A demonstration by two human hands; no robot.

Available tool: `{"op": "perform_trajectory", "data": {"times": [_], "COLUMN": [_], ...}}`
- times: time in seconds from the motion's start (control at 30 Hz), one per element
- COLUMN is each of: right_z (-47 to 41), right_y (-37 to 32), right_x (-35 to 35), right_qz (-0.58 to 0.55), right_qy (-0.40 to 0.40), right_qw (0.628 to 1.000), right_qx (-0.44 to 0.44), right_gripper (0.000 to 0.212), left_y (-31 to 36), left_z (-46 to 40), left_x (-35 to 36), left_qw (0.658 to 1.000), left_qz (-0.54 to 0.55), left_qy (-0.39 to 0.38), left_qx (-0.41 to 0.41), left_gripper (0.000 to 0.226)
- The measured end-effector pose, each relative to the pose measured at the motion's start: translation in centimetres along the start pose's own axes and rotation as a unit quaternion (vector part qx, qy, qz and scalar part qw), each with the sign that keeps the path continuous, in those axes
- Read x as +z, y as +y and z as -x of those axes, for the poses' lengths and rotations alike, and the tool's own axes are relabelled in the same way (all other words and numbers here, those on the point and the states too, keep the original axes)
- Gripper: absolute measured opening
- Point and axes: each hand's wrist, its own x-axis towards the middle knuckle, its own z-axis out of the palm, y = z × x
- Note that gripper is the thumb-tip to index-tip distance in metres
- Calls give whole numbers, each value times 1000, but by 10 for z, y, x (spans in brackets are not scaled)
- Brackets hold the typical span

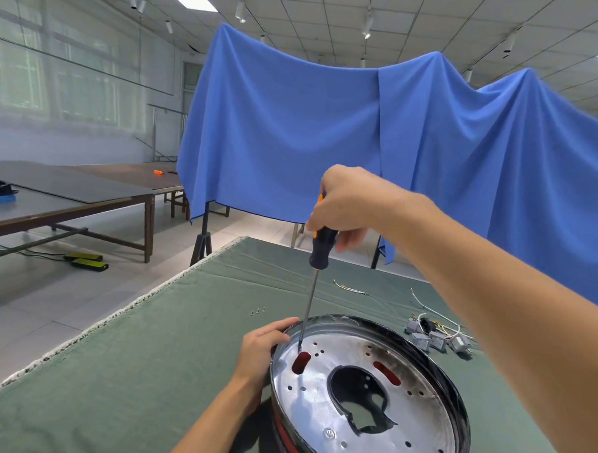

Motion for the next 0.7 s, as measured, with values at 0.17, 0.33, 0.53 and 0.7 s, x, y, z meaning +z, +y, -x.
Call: {"op": "perform_trajectory", "data": {"times": [0.17,0.33,0.53,0.7], "right_z": [-1,0,0,-2], "right_y": [0,2,4,3], "right_x": [3,3,6,-5], "right_qz": [66,3,81,-45], "right_qy": [76,3,96,-60], "right_qw": [995,1000,992,997], "right_qx": [1,-13,7,-23], "right_gripper": [28,13,28,21], "left_y": [-1,-1,1,3], "left_z": [0,-2,1,2], "left_x": [1,0,2,2], "left_qw": [1000,1000,1000,1000], "left_qz": [-11,-12,-5,-3], "left_qy": [-1,3,11,13], "left_qx": [-2,-1,-5,-6], "left_gripper": [35,35,34,34]}}
